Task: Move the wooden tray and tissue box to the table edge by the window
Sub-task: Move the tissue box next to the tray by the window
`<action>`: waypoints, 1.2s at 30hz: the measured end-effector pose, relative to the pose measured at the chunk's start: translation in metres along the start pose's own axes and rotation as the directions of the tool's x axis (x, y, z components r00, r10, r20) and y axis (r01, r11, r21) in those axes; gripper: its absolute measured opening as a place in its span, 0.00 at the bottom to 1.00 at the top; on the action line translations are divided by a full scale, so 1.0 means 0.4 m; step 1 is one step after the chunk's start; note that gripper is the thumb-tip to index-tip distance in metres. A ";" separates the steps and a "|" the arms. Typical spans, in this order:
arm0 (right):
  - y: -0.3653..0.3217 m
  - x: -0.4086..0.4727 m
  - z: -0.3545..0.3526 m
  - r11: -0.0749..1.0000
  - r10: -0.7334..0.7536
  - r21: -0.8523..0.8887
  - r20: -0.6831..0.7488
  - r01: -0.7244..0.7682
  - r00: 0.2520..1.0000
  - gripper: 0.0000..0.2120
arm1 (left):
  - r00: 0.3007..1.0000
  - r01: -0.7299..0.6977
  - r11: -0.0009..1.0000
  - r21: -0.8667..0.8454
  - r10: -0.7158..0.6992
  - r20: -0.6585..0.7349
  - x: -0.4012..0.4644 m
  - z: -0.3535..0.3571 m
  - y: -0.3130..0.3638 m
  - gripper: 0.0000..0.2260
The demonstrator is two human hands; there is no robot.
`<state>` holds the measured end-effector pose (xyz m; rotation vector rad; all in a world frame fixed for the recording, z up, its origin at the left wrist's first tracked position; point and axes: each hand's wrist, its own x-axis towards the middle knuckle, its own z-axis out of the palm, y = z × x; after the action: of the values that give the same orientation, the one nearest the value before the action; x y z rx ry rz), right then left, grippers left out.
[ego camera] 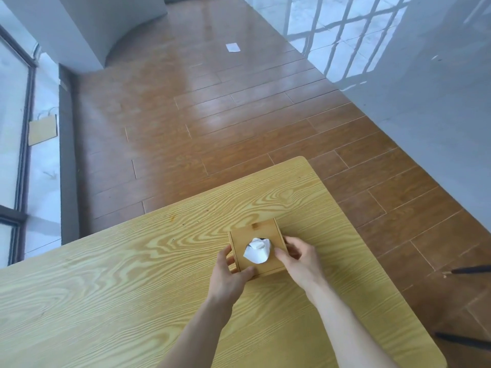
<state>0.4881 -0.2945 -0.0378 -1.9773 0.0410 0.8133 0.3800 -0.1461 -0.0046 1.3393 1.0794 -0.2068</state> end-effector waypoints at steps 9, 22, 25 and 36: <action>-0.090 -0.075 0.117 0.997 -0.071 0.008 0.033 0.071 0.997 0.13 | 0.997 -0.048 0.996 -0.072 0.043 -0.063 -0.070 -0.159 0.011 0.33; -0.263 -0.280 0.501 0.979 -0.194 -0.035 0.130 0.200 0.972 0.19 | 0.964 -0.173 0.954 -0.245 0.113 -0.242 -0.205 -0.578 -0.080 0.29; -0.290 -0.325 0.632 0.975 -0.210 -0.042 0.143 0.218 0.967 0.22 | 0.953 -0.193 0.943 -0.271 0.114 -0.281 -0.224 -0.707 -0.121 0.27; -0.384 -0.504 1.248 0.960 -0.208 -0.124 0.276 0.250 0.938 0.23 | 0.895 -0.233 0.898 -0.373 0.048 -0.444 -0.251 -1.301 -0.340 0.24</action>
<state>0.1230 0.1234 0.0351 -1.9583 -0.4146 0.9376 -0.0298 0.2120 0.0510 1.0842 1.2921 0.4343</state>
